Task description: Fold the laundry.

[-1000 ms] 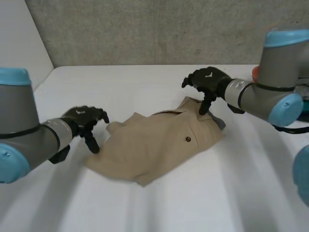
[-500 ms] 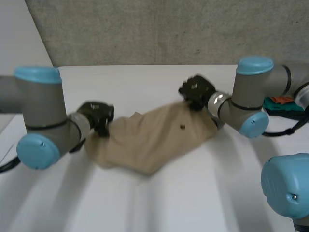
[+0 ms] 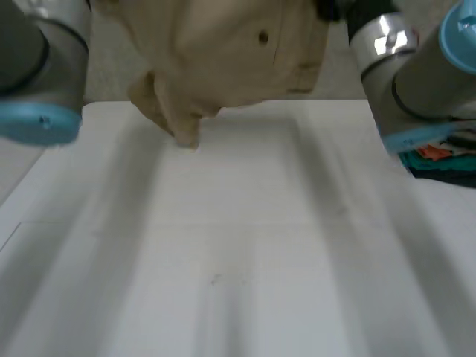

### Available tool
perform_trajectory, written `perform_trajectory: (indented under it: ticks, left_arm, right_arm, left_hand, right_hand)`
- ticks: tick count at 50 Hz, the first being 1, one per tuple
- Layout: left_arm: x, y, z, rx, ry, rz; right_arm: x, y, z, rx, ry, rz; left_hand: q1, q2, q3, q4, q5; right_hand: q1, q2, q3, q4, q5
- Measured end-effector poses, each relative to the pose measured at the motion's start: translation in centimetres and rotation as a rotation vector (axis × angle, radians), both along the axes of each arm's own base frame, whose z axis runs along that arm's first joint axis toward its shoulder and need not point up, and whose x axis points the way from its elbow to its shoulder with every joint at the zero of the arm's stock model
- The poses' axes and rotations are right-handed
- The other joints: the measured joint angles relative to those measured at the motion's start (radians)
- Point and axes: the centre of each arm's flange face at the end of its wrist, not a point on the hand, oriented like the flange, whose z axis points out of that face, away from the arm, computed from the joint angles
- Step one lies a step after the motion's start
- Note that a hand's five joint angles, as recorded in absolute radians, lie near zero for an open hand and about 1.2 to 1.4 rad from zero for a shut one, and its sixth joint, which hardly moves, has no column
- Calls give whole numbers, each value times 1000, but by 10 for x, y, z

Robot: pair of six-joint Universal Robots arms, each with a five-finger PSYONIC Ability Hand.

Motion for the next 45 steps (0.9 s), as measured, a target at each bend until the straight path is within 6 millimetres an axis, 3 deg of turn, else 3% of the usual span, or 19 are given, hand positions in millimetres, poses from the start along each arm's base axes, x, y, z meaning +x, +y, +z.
perform_trajectory:
  ticks: [6, 14, 16, 18, 20, 21, 23, 29, 30, 37, 45]
  left_arm:
    - [3, 14, -85, 246, -133, -17]
    - [13, 64, -206, 584, -363, -102]
    - [15, 71, -219, 620, -398, -112]
    - [18, 80, -236, 674, -454, -126]
    - [19, 84, -242, 696, -479, -130]
    - [20, 88, -246, 713, -503, -131]
    - [22, 91, -246, 724, -532, -130]
    - [26, 95, -228, 696, -559, -110]
    - [29, 95, -218, 675, -552, -100]
    - [42, 93, -188, 633, -506, -74]
    - [57, 90, -195, 735, -507, -112]
  right_arm:
    - [-15, 17, -69, 238, 224, 28]
    - [-36, 67, -174, 525, 595, 83]
    - [-39, 74, -186, 548, 645, 88]
    - [-43, 84, -199, 573, 712, 91]
    - [-45, 88, -204, 585, 737, 88]
    - [-46, 90, -207, 594, 751, 80]
    - [-49, 92, -207, 612, 751, 56]
    - [-58, 92, -191, 654, 676, -31]
    - [-63, 92, -183, 670, 638, -64]
    - [-82, 92, -159, 770, 502, -142]
    - [-86, 95, -166, 895, 444, -98]
  left_hand:
    - [0, 1, 0, 0, 0]
    - [-3, -8, -7, -9, -1]
    - [-24, -46, -37, -41, -19]
    - [-284, -282, -274, -283, -246]
    - [-340, -345, -336, -330, -292]
    - [-565, -561, -537, -551, -513]
    - [-738, -736, -721, -739, -703]
    - [-776, -812, -807, -823, -798]
    - [-776, -813, -807, -824, -798]
    - [-776, -819, -807, -830, -801]
    - [-776, -819, -807, -829, -800]
  right_hand:
    - [0, 0, 0, 0, 0]
    - [0, 0, 0, 1, 0]
    - [0, -1, -2, -3, -2]
    - [-5, -45, -50, -58, -39]
    - [-117, -179, -175, -182, -163]
    - [-256, -299, -305, -312, -298]
    - [-475, -533, -523, -535, -533]
    - [-781, -816, -822, -841, -848]
    - [-828, -864, -881, -891, -899]
    - [-889, -928, -949, -947, -958]
    - [-853, -890, -893, -914, -888]
